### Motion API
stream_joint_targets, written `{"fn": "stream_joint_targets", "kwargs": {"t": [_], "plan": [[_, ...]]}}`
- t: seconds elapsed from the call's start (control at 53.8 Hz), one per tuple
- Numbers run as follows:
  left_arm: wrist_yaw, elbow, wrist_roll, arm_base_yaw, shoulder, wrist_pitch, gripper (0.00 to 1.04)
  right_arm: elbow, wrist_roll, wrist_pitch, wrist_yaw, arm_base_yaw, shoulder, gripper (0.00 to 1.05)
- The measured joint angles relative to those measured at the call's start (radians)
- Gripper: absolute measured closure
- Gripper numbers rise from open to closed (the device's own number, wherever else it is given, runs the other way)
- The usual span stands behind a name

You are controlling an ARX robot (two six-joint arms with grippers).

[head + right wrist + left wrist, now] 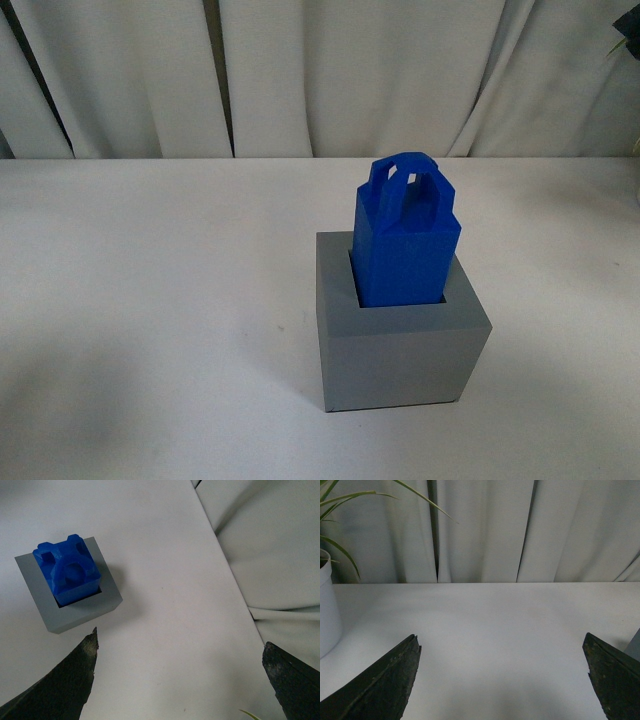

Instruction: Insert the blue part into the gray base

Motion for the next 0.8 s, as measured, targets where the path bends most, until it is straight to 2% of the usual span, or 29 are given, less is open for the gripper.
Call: {"fn": "stream_joint_targets", "kwargs": {"t": [0.149,0.186,0.223,0.26,0.279,0.297,0.316,0.39,0.409,0.446,0.539,0.557,0.706,0.762,0.799], "plan": [[0.000,0.000,0.000,0.000,0.000,0.000,0.06,0.000,0.004,0.001,-0.003,0.000,0.000,0.07],[0.000,0.000,0.000,0.000,0.000,0.000,0.06,-0.013,0.030,0.027,0.027,0.005,-0.005,0.08],[0.000,0.000,0.000,0.000,0.000,0.000,0.06,-0.114,0.143,0.229,0.184,0.026,-0.053,0.14],[0.000,0.000,0.000,0.000,0.000,0.000,0.06,-0.175,0.199,0.339,0.282,0.032,-0.080,0.18],[0.000,0.000,0.000,0.000,0.000,0.000,0.06,-0.239,0.293,0.448,0.367,0.035,-0.108,0.21],[0.002,0.000,0.000,0.000,0.000,0.000,0.06,-0.271,0.313,0.502,0.402,0.037,-0.121,0.23],[0.001,0.000,0.000,0.000,0.000,0.000,0.06,-0.335,0.414,0.612,0.463,0.040,-0.146,0.27],[-0.003,0.000,0.000,0.000,0.000,0.000,0.06,-0.504,0.639,0.925,0.587,0.036,-0.212,0.37],[-0.002,0.000,0.000,0.000,0.000,0.000,0.06,-0.526,0.660,0.967,0.599,0.034,-0.222,0.39],[-0.002,0.000,0.000,0.000,0.000,0.000,0.06,-0.605,0.794,1.106,0.611,0.025,-0.259,0.46],[-0.002,0.000,0.000,0.000,0.000,0.000,0.06,-0.714,0.923,1.247,0.611,0.010,-0.315,0.59],[-0.002,0.000,0.000,0.000,0.000,0.000,0.06,-0.751,0.951,1.277,0.609,0.005,-0.335,0.64],[0.000,0.000,0.000,0.000,0.000,0.000,0.06,-0.936,1.032,1.343,0.578,-0.018,-0.425,0.96],[0.000,0.000,0.000,0.000,0.000,0.000,0.06,-0.973,1.036,1.352,0.571,-0.023,-0.450,1.04],[0.000,0.000,0.000,0.000,0.000,0.000,0.06,-0.998,1.041,1.357,0.568,-0.027,-0.470,1.02]]}}
